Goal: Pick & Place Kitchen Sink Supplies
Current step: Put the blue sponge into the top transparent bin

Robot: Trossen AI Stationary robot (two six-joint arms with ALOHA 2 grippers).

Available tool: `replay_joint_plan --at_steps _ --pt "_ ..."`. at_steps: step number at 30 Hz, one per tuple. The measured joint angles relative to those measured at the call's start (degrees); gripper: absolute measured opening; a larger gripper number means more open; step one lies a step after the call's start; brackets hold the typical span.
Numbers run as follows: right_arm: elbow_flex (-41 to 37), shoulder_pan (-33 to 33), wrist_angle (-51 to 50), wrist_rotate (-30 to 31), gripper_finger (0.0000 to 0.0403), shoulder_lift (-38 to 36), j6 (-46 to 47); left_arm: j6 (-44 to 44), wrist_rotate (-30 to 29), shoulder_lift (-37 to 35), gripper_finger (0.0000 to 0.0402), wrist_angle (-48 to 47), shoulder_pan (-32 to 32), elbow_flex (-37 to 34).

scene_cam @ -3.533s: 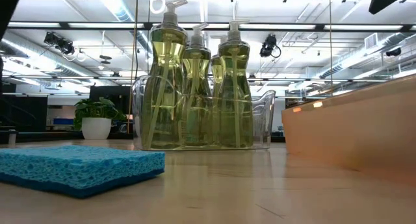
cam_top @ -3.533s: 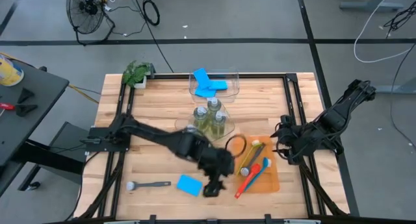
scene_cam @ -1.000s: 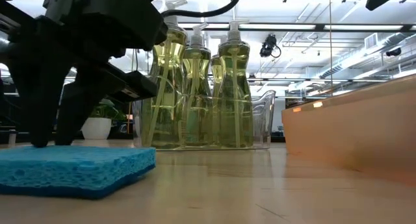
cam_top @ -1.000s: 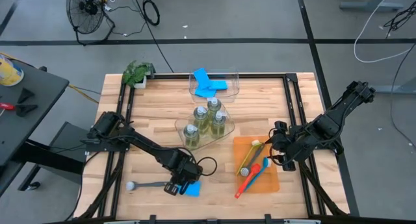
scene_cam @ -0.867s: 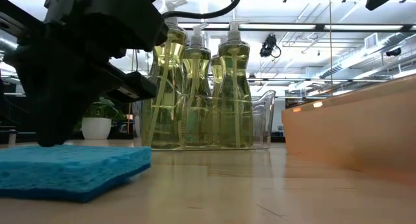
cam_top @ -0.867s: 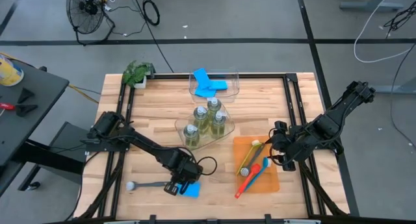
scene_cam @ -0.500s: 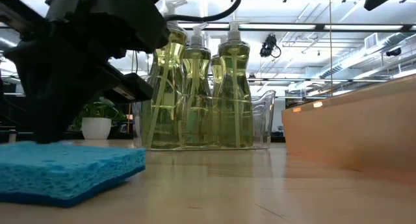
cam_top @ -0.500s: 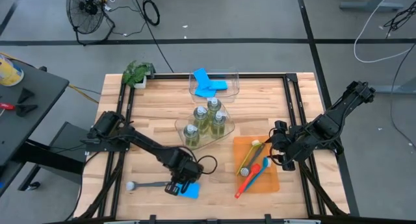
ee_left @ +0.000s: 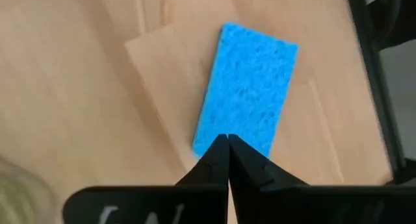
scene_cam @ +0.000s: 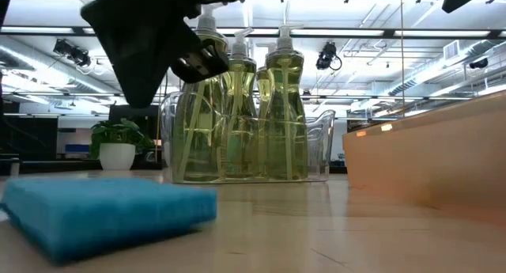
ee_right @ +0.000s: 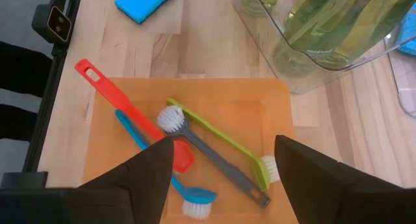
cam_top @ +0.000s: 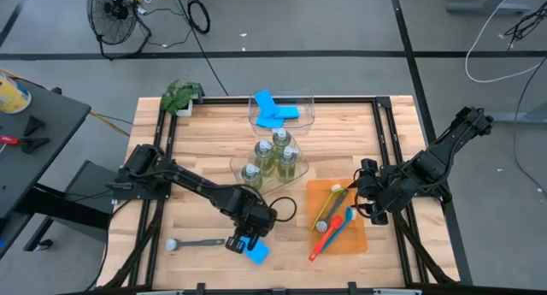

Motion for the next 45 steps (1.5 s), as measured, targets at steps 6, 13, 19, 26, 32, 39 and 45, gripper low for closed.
replay_joint_plan --at_steps 6,13,19,26,32,39,45 --pt "0.0 0.0 0.0 -0.1 0.0267 0.0 0.0 1.1 -0.7 0.0 0.0002 -0.9 1.4 0.4" --pt "0.0 0.0 0.0 -0.1 0.0267 0.0 -0.3 4.7 -0.6 0.0 0.0041 0.8 0.5 -0.6" --pt "0.0 0.0 0.0 0.0 0.0267 0.0 -1.3 7.5 -0.7 0.0 0.0088 2.2 -1.2 -2.3" --pt "0.0 0.0 0.0 0.5 0.0267 0.0 -1.3 7.7 -1.7 1.5 0.0185 5.8 -1.2 -2.3" --pt "0.0 0.0 0.0 0.5 0.0267 0.0 -0.9 7.4 -0.9 4.8 0.0244 5.6 -1.2 -2.3" --pt "0.0 0.0 0.0 0.5 0.0267 0.0 -0.9 7.7 -0.2 6.8 0.0243 5.0 -0.8 -2.3" --pt "0.0 0.0 -0.1 0.5 0.0267 0.0 -0.9 10.1 3.3 8.3 0.0191 3.9 -0.8 -2.3"
